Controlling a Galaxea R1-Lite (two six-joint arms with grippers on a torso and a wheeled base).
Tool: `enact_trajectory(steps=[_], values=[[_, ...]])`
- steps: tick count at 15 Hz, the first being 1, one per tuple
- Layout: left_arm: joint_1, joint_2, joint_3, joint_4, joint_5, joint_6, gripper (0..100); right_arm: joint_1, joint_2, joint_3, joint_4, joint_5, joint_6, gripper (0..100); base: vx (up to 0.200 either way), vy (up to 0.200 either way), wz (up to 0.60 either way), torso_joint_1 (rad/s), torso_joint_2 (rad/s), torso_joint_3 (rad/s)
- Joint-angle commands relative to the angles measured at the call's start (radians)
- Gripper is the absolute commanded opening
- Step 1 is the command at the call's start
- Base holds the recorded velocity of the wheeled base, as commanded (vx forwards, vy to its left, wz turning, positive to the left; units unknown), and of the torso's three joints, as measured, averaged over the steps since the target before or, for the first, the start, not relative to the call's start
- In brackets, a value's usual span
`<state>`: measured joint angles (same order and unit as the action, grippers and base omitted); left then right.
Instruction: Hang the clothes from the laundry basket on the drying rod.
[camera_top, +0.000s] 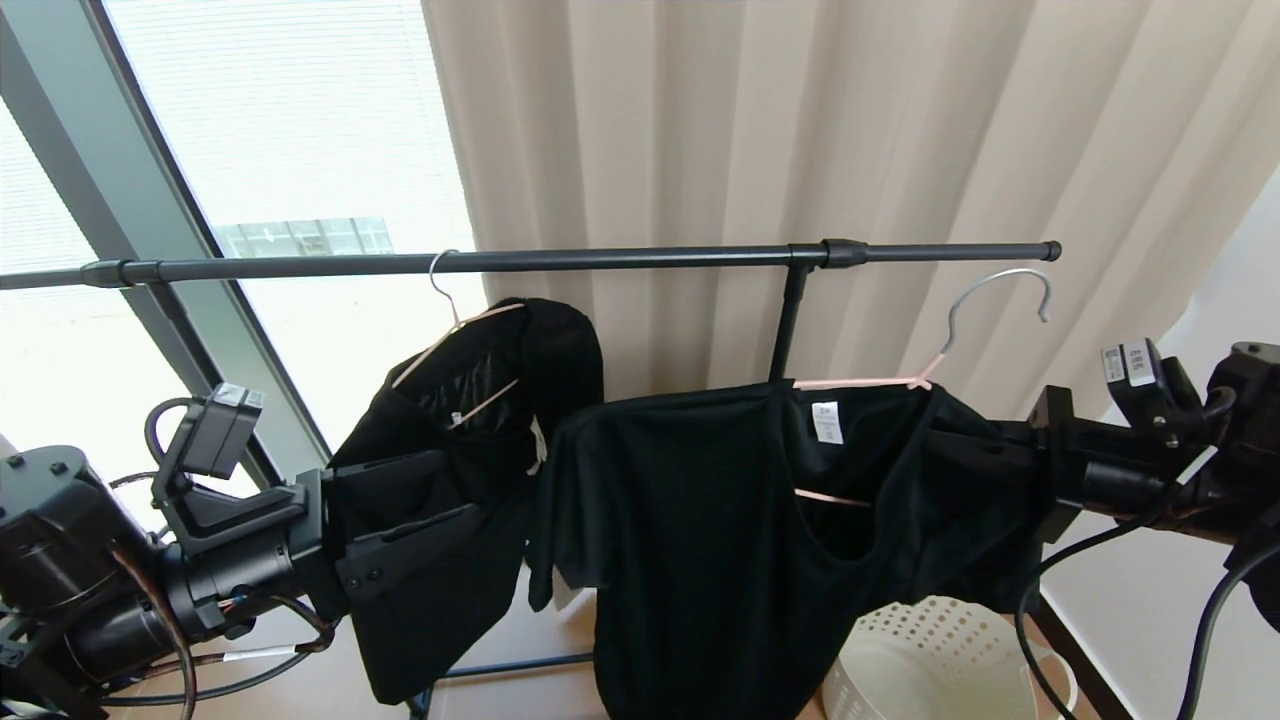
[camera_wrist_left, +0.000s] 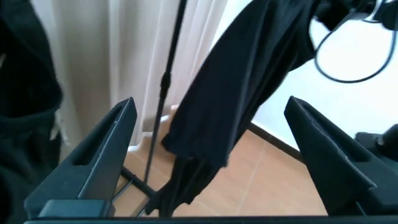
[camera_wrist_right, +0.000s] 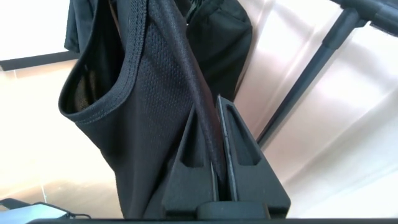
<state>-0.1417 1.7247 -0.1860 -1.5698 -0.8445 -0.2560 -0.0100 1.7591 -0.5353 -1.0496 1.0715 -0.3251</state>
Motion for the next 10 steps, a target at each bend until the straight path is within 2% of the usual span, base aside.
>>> enact_trajectory(steps=[1,2,4,5,7,8,9,10], values=[[-0.058,-0.048,-0.024,-0.001,0.007,-0.016,100,0.077,0.059,0.011,-0.001,-0.007,-0.005,0,0.0,0.0,0.0,0.0,0.0,0.0],[-0.068,-0.085,-0.059,-0.001,0.007,-0.016,100,0.093,0.063,0.018,-0.001,-0.01,-0.005,0,0.0,0.0,0.0,0.0,0.0,0.0],[-0.093,-0.169,-0.139,0.145,0.007,-0.014,100,0.097,0.063,0.026,-0.001,-0.012,-0.005,0,0.0,0.0,0.0,0.0,0.0,0.0],[-0.105,-0.244,-0.265,0.387,0.008,-0.012,100,0.101,0.063,0.026,-0.001,-0.012,-0.005,0,0.0,0.0,0.0,0.0,0.0,0.0],[-0.144,-0.333,-0.435,0.714,0.008,0.017,100,0.116,0.063,0.028,-0.001,-0.012,-0.005,0,0.0,0.0,0.0,0.0,0.0,0.0],[-0.18,-0.343,-0.529,0.912,0.016,0.116,100,0.117,0.06,0.031,-0.001,-0.012,-0.005,0,0.0,0.0,0.0,0.0,0.0,0.0],[-0.243,-0.339,-0.604,1.073,0.111,0.192,100,0.12,0.057,0.038,-0.001,-0.012,-0.005,0,0.0,0.0,0.0,0.0,0.0,0.0],[-0.317,-0.332,-0.655,1.168,0.209,0.221,100,0.125,0.057,0.041,-0.001,-0.012,-0.005,0,0.0,0.0,0.0,0.0,0.0,0.0]])
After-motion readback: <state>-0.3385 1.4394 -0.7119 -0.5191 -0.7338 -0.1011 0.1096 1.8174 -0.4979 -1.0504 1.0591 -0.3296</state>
